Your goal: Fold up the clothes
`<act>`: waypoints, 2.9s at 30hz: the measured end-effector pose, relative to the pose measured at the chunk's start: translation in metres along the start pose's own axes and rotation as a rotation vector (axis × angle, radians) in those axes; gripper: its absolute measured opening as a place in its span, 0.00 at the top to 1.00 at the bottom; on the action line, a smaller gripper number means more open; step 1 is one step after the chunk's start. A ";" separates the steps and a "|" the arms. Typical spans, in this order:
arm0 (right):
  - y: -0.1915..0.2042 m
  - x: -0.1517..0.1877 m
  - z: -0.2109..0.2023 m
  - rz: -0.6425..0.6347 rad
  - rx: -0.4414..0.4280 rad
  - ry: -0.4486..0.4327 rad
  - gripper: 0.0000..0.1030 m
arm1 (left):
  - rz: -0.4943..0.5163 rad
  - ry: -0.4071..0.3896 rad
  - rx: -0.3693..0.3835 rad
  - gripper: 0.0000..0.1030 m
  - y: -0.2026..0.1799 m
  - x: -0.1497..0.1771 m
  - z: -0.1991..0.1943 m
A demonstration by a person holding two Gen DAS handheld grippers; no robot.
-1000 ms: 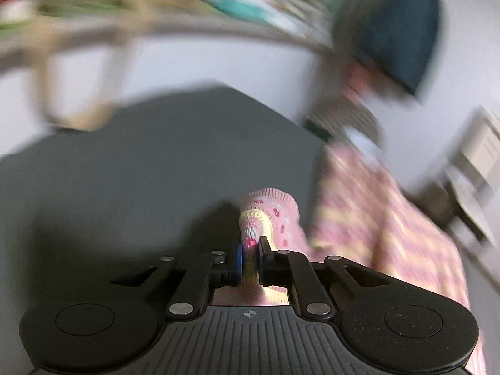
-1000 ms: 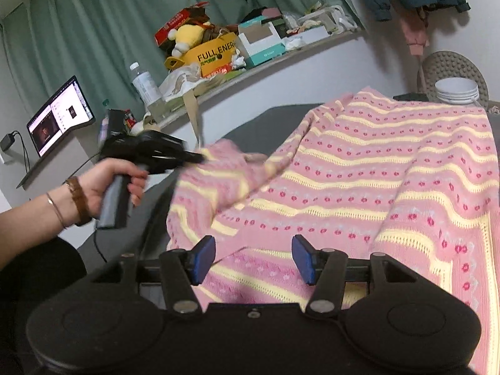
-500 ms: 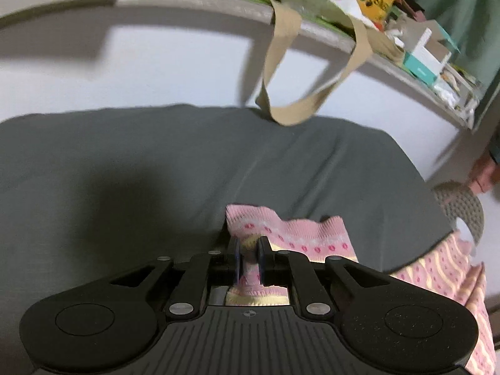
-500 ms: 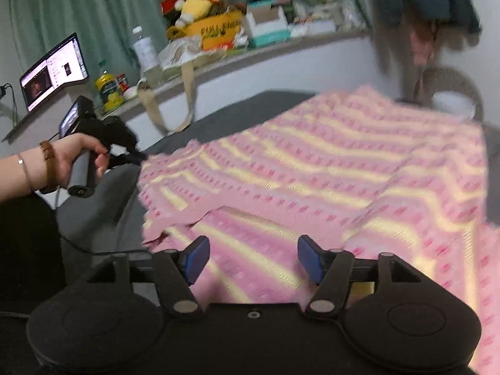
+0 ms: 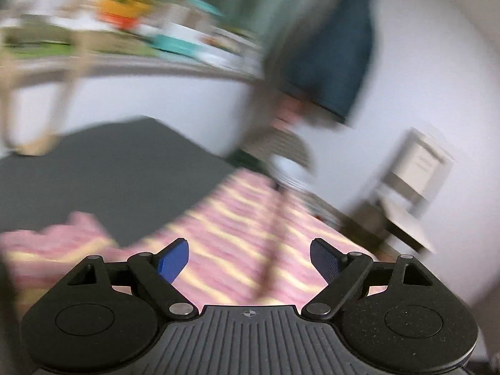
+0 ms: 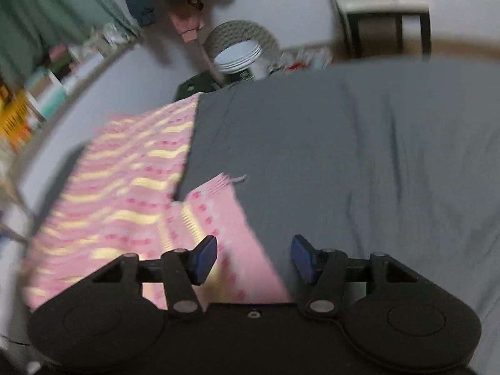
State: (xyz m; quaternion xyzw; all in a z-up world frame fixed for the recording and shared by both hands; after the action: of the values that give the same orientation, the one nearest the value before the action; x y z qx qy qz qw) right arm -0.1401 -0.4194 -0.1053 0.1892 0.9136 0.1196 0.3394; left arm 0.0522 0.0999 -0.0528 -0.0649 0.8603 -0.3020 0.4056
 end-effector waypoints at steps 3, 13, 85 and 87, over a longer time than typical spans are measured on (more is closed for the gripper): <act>-0.010 0.006 -0.018 0.136 -0.090 0.010 0.48 | 0.017 0.111 0.122 0.17 -0.017 0.013 0.010; 0.008 0.035 0.013 0.325 0.004 0.285 0.46 | 0.082 0.294 0.255 0.17 -0.041 0.046 0.005; 0.108 -0.236 0.274 -0.233 0.094 0.099 0.77 | -0.070 0.226 0.047 0.17 0.000 0.039 0.115; 0.110 -0.236 0.276 -0.226 0.077 0.099 0.90 | -0.063 0.234 0.048 0.17 0.000 0.041 0.116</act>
State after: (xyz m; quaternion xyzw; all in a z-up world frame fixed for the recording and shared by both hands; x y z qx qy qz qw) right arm 0.2373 -0.3967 -0.1362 0.0917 0.9487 0.0547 0.2976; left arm 0.1101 0.0313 -0.1369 -0.0467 0.8918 -0.3405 0.2941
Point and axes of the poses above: each gripper's, at about its wrist camera, not at the fingertips, and z roughly the way its jaws point, y to its left, x to its underside, the point moved 4 cm from there along z, roughly the way its jaws point, and after that the axes turned 10 degrees about -z, right-handed, at the moved point
